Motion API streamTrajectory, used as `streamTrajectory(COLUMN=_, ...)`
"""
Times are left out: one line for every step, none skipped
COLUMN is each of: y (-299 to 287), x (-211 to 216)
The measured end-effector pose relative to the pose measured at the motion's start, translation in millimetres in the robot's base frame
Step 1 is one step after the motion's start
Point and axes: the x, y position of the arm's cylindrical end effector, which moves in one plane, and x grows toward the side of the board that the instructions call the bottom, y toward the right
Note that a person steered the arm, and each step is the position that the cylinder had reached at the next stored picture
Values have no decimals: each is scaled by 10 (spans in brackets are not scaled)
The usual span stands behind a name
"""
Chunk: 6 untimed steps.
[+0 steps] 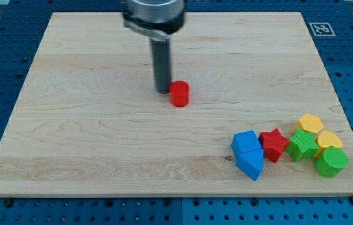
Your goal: Push red circle closer to blue cube
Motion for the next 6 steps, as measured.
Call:
streamTrajectory(y=391, x=86)
streamTrajectory(y=453, x=257)
streamTrajectory(y=405, x=340)
streamTrajectory(y=267, x=397)
streamTrajectory(y=340, x=410)
streamTrajectory(y=601, x=445)
